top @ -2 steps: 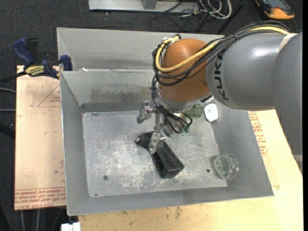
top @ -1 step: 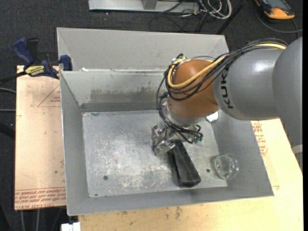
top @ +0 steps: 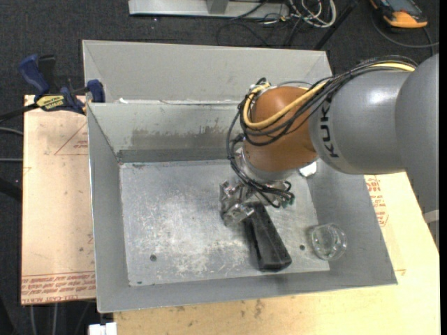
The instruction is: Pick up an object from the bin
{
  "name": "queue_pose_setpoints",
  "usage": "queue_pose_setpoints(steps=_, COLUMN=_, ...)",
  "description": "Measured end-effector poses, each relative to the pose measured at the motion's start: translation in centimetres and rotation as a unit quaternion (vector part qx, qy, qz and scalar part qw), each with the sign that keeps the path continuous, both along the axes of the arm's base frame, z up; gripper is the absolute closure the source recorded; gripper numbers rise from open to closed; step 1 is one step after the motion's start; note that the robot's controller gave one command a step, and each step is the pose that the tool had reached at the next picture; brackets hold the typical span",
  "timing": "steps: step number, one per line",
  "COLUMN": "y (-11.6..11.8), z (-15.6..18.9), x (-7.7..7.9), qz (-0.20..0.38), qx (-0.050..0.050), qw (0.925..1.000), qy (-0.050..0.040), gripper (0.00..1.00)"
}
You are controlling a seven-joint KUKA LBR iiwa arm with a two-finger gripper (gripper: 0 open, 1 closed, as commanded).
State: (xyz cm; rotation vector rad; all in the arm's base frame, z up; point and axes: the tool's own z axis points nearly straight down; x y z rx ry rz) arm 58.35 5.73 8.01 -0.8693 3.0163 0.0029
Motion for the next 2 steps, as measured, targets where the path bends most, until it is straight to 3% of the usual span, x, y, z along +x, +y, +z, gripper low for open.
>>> queue_pose_setpoints(steps=1, y=-2.37, z=4.77, x=-2.96, qz=-0.072, qx=0.0, qw=0.9974, qy=-0.0007, gripper=0.0)
queue_pose_setpoints(steps=2, y=-2.32, z=4.62, x=-3.01, qz=-0.072, qx=0.0, qw=0.9974, qy=0.0006, gripper=0.0)
